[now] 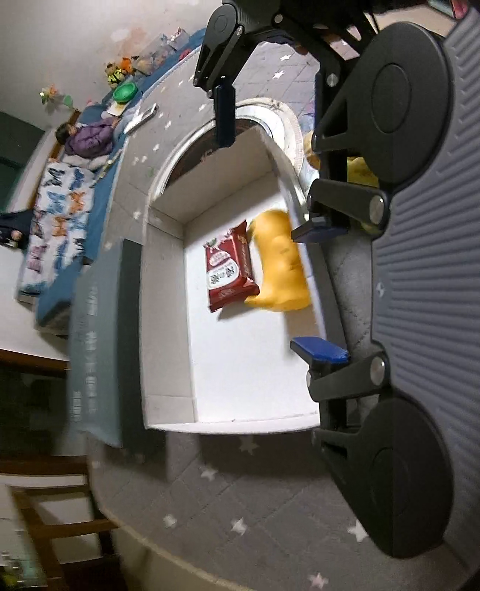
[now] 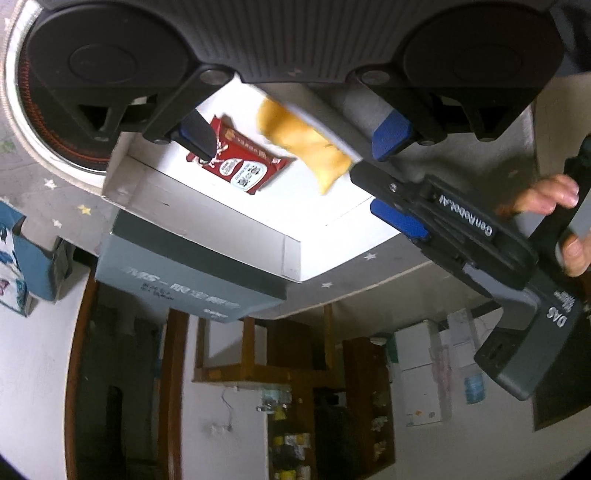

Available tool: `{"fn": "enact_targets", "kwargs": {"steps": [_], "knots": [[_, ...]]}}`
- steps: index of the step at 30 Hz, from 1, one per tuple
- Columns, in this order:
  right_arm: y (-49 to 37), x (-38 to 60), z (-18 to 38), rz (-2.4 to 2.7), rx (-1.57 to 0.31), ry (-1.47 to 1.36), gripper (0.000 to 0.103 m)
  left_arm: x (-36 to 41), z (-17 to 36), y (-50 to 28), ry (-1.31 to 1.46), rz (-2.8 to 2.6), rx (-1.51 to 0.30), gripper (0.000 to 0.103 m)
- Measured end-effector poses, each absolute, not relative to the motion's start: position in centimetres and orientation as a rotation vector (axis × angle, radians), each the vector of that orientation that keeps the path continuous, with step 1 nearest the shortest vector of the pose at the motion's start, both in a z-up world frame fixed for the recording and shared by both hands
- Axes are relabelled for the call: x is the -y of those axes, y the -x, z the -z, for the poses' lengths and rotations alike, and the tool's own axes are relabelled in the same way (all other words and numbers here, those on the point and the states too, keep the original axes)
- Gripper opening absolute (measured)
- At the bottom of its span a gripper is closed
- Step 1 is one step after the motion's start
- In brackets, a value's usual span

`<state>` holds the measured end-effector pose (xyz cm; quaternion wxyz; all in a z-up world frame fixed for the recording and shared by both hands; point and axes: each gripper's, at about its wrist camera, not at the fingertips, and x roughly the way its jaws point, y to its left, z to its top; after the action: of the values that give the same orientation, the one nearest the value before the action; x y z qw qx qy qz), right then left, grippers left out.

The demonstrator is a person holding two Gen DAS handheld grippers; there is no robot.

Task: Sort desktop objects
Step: 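Lower the orange duck into the white box and open the left tool, then move the left tool to the fuzzy yellow chick toy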

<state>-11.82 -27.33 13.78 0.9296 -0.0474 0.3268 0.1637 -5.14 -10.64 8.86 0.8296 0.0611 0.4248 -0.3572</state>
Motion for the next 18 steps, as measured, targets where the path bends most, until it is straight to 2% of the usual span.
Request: {"fn": "enact_targets", "kwargs": {"steps": [8,18], "knots": [[16.2,26.8,-13.7,-0.435,-0.702,0.158,0.093,9.3,-10.5,9.6,-0.121,0.826,-0.879,0.058],[15.2,25.8,-10.5,-0.540,-0.779,0.217,0.093,11.2,-6.5,12.4,-0.119,0.830,-1.028,0.058]]}}
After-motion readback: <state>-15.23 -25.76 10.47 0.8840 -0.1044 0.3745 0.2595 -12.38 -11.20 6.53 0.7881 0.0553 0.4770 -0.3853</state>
